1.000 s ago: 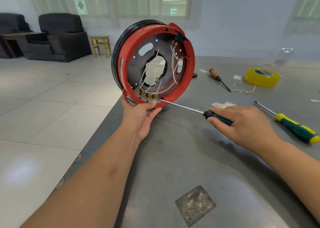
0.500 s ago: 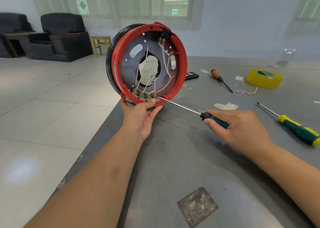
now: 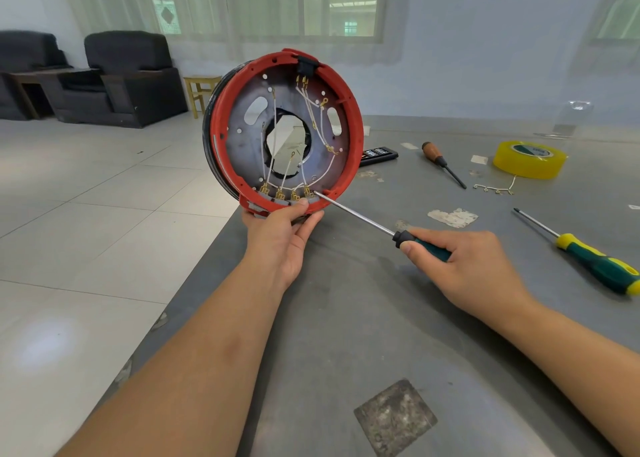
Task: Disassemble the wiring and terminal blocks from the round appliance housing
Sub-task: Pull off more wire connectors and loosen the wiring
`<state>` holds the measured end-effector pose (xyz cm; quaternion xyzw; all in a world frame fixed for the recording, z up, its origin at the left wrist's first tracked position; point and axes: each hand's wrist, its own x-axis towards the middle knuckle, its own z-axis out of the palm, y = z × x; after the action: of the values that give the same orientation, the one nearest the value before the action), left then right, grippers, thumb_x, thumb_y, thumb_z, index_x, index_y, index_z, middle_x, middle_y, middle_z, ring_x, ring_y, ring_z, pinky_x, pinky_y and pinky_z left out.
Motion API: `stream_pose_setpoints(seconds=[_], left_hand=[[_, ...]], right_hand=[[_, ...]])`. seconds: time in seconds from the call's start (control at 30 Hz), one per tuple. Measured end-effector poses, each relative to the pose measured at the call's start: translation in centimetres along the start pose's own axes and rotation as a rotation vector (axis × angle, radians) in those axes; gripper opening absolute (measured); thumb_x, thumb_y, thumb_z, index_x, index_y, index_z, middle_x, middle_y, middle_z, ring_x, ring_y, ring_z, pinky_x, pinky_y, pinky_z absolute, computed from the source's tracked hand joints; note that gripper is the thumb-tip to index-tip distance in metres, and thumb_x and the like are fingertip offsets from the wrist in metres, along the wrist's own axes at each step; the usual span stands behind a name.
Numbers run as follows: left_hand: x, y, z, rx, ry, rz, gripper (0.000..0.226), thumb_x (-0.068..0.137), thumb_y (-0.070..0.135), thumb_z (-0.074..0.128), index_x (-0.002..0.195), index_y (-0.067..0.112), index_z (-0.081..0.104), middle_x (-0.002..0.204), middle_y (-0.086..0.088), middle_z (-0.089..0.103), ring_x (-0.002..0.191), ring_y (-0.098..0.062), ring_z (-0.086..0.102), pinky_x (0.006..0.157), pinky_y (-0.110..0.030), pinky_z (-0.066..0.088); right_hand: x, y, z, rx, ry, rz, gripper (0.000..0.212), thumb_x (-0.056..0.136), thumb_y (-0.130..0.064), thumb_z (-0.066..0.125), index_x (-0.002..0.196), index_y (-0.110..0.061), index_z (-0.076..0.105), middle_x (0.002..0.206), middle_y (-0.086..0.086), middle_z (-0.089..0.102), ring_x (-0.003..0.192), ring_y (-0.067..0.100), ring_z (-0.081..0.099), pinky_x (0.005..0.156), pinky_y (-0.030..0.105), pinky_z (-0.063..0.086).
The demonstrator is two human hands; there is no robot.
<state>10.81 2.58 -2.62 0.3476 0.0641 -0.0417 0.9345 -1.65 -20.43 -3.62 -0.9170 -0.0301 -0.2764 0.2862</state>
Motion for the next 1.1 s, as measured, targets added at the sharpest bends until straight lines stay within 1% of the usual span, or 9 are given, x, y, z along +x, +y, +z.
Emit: stream_pose_setpoints(seconds=[0.07,0.17,0.3,0.43,0.5,0.67,0.8,1.0,1.1], left_hand=[[0.1,0.0,0.0,-0.011,-0.006,-0.01,0.074,0.089,-0.02,0.064,0.147,0.02,0.041,0.13,-0.021,0.068,0.1,-0.038,0.077,0.085,-0.054,0.064],[0.0,0.0,0.0,-0.004,-0.012,-0.024,0.071,0.09,-0.018,0.065,0.149,0.014,0.042,0.123,-0.021,0.071,0.1,-0.038,0.077,0.084,-0.053,0.064],[-0.2,0.3,0.1,-0.006,-0.019,-0.079,0.064,0.093,-0.008,0.066,0.151,0.006,0.043,0.133,-0.025,0.067,0.107,-0.041,0.075,0.076,-0.048,0.066],[-0.5,0.5,0.0,-0.003,-0.038,-0.115,0.063,0.096,0.005,0.068,0.153,0.007,0.042,0.136,-0.025,0.065,0.105,-0.042,0.075,0.077,-0.052,0.065],[-0.6,0.7,0.0,0.055,-0.06,-0.125,0.063,0.097,0.008,0.068,0.154,0.008,0.041,0.137,-0.024,0.064,0.105,-0.043,0.075,0.081,-0.054,0.065],[-0.6,1.0,0.2,0.237,-0.089,-0.072,0.054,0.096,0.009,0.072,0.141,0.019,0.043,0.127,-0.015,0.069,0.097,-0.033,0.078,0.091,-0.05,0.062],[-0.6,1.7,-0.1,0.345,-0.108,-0.041,0.052,0.094,0.005,0.073,0.138,0.019,0.048,0.122,-0.012,0.072,0.097,-0.025,0.078,0.097,-0.05,0.06],[-0.2,2.6,-1.2,0.426,-0.112,-0.061,0.036,0.092,-0.006,0.067,0.122,0.013,0.061,0.107,-0.012,0.077,0.093,-0.029,0.079,0.076,-0.043,0.066],[-0.1,2.4,-1.4,0.445,-0.097,-0.064,0.027,0.093,-0.005,0.066,0.114,0.011,0.06,0.112,-0.018,0.073,0.095,-0.033,0.079,0.079,-0.047,0.066]], right_hand=[[0.0,0.2,0.0,0.018,-0.007,0.003,0.017,0.094,-0.052,0.062,0.107,-0.046,0.071,0.073,-0.027,0.067,0.063,0.011,0.06,0.058,0.031,0.048],[0.2,0.3,-0.1,0.034,-0.014,-0.011,0.021,0.088,-0.066,0.052,0.106,-0.059,0.061,0.07,-0.017,0.067,0.062,0.013,0.059,0.057,0.032,0.048],[0.3,0.6,-0.6,0.035,0.002,-0.015,0.02,0.085,-0.068,0.051,0.105,-0.065,0.057,0.071,-0.016,0.068,0.064,0.011,0.059,0.057,0.03,0.048],[0.5,0.7,-1.0,-0.022,0.002,0.015,0.011,0.09,-0.054,0.062,0.1,-0.054,0.068,0.078,-0.015,0.072,0.068,0.009,0.064,0.061,0.037,0.056],[0.5,0.7,-1.3,-0.052,-0.01,0.011,0.023,0.089,-0.055,0.06,0.104,-0.045,0.075,0.084,-0.011,0.076,0.077,0.012,0.067,0.067,0.042,0.059],[0.5,0.2,-2.0,-0.116,-0.009,-0.034,0.03,0.089,-0.051,0.059,0.109,-0.037,0.077,0.091,-0.01,0.077,0.086,0.018,0.069,0.074,0.042,0.059],[0.5,0.1,-2.5,-0.156,-0.02,-0.067,0.03,0.088,-0.049,0.06,0.11,-0.037,0.077,0.086,-0.009,0.076,0.081,0.016,0.067,0.069,0.039,0.058],[0.6,0.0,-2.7,-0.18,-0.027,-0.115,0.026,0.087,-0.047,0.062,0.106,-0.04,0.077,0.082,-0.006,0.072,0.079,0.02,0.065,0.068,0.042,0.057],[0.7,-0.1,-3.1,-0.179,-0.029,-0.139,0.025,0.086,-0.045,0.062,0.105,-0.038,0.078,0.079,-0.005,0.071,0.076,0.022,0.065,0.065,0.043,0.057]])
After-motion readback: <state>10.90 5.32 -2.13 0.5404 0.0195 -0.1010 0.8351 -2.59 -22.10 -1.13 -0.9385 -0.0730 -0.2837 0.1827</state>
